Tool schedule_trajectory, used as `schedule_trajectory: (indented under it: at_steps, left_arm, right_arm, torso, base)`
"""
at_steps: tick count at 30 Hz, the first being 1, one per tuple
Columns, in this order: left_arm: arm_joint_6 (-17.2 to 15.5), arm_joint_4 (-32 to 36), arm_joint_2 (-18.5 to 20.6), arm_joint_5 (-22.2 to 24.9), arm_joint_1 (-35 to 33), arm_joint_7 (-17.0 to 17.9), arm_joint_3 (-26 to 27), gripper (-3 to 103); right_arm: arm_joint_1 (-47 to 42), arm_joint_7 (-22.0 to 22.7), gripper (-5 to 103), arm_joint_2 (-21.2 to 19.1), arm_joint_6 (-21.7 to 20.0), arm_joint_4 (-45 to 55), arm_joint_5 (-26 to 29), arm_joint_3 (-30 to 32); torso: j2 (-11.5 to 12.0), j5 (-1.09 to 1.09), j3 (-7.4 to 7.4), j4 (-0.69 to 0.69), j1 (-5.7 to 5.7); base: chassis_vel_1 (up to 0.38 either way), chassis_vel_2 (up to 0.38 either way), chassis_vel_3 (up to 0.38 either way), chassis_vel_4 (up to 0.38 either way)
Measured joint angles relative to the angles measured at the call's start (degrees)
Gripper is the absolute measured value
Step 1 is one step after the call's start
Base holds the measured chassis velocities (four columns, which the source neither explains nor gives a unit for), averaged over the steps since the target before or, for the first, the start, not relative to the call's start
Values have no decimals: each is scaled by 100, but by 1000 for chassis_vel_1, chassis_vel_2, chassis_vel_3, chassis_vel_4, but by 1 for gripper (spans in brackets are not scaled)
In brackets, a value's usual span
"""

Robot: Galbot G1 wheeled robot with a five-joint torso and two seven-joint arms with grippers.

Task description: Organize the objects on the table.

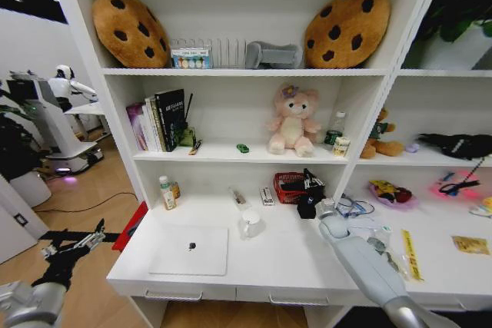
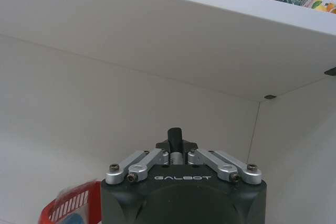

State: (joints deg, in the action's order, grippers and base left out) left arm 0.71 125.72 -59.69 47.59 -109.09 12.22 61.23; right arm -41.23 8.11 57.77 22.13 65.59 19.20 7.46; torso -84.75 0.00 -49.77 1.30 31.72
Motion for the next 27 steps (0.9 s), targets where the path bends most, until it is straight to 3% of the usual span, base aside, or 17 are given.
schedule_trajectory:
  at_steps: [1, 4, 6, 8, 10, 12, 15, 16, 19, 21, 22, 25, 27]
  left_arm:
    - [0, 0, 0, 0, 0, 0, 0, 100]
    - [0, 0, 0, 0, 0, 0, 0, 100]
    - [0, 0, 0, 0, 0, 0, 0, 100]
    - [0, 0, 0, 0, 0, 0, 0, 100]
    - [0, 0, 0, 0, 0, 0, 0, 100]
    - [0, 0, 0, 0, 0, 0, 0, 100]
    - [0, 0, 0, 0, 0, 0, 0, 100]
    - [0, 0, 0, 0, 0, 0, 0, 100]
    - [0, 0, 0, 0, 0, 0, 0, 100]
    - [0, 0, 0, 0, 0, 0, 0, 100]
    - [0, 0, 0, 0, 0, 0, 0, 100]
    - [0, 0, 0, 0, 0, 0, 0, 100]
    - [0, 0, 0, 0, 0, 0, 0, 100]
  right_arm:
    - [-64, 3, 8, -7, -13, 61, -19, 2]
    - [-255, 10, 18, -45, -27, 181, -130, 57]
    - [-328, 21, 18, -57, -19, 206, -200, 98]
    - [-598, 71, 34, -128, 14, 327, -248, 221]
    - [-667, 86, 34, -153, 15, 373, -228, 244]
    - [-822, 125, 45, -217, 16, 502, -185, 310]
    - [-857, 140, 45, -234, 17, 545, -169, 325]
    - [-873, 148, 61, -242, 17, 569, -159, 331]
    - [-901, 166, 61, -257, 16, 618, -137, 344]
    - [-1041, 266, 78, -356, -63, 992, 38, 403]
    - [-1041, 266, 78, -356, -63, 992, 38, 403]
    - [-1440, 533, 94, -517, -454, 1843, 458, 538]
    - [-1593, 538, 97, -558, -564, 2114, 562, 580]
  torso:
    - [0, -1, 0, 0, 0]
    - [0, 0, 0, -1, 0]
    - [0, 0, 0, 0, 0]
    - [0, 0, 0, 1, 0]
    - [-1, 0, 0, 1, -1]
    - [-1, 1, 0, 1, -1]
    - [-1, 0, 0, 1, -1]
    - [-1, 0, 0, 1, -1]
    - [-1, 1, 0, 2, -1]
    - [-1, 0, 0, 0, -1]
    - [-1, 0, 0, 0, -1]
    - [-1, 0, 0, 1, -1]
    - [-1, 0, 0, 0, 0]
  base:
    - [0, 0, 0, 0]
    - [0, 0, 0, 0]
    - [0, 0, 0, 0]
    - [0, 0, 0, 0]
    - [0, 0, 0, 0]
    - [0, 0, 0, 0]
    - [0, 0, 0, 0]
    - [0, 0, 0, 0]
    - [0, 0, 0, 0]
    - [0, 0, 0, 0]
    - [0, 0, 0, 0]
    - [0, 0, 0, 0]
    - [0, 0, 0, 0]
